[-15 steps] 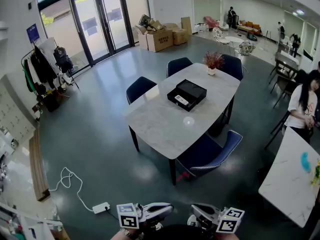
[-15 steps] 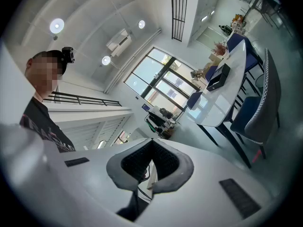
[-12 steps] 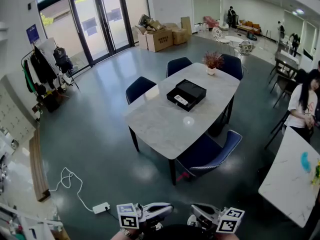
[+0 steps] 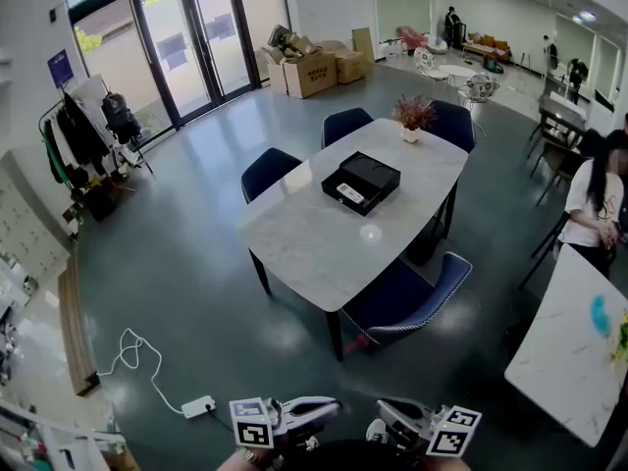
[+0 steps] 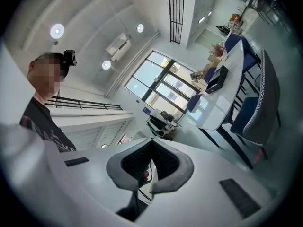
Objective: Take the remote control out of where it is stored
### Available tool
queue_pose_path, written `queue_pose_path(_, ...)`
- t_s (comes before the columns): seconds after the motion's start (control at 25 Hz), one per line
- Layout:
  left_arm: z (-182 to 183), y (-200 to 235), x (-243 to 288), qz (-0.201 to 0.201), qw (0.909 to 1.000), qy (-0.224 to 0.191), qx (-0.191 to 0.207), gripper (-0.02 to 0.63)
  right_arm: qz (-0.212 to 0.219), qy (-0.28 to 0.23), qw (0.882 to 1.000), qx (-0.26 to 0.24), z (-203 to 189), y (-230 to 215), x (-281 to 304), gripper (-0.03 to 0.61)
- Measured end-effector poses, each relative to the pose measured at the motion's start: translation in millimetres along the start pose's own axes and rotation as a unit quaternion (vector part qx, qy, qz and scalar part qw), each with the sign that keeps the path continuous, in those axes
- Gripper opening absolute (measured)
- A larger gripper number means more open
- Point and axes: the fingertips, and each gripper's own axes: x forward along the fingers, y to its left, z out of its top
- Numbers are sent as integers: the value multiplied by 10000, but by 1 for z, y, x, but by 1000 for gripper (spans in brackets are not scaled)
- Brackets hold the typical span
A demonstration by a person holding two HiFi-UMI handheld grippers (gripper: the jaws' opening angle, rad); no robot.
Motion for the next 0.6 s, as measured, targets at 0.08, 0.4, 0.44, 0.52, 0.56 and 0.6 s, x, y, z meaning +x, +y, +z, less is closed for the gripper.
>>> queue_pose_path(0.08,-1,1,4,2,10000,20,-17,6,32,-97,9999,60,5,-2,-4,11)
queue_pose_path(0.4,1,6,40,33,9999,158,18,6,3,-241,9997,67,33,-20,-27,11)
queue_pose_path(0.44,0,6,45,31,9998,189,27,6,16,-252,9996,114,35,-23,-31,11)
queue_pose_path(0.52,-2,8,57,29,9997,241,27,6,64,-285,9993,232,39,-30,-38,11)
queue_pose_path(0.56,-2,9,62,33,9997,249,10,6,73,-302,9992,255,43,-33,-42,11)
queue_pose_path(0.6,-2,10,67,38,9997,254,-2,6,77,-321,9991,267,47,-35,-45,11)
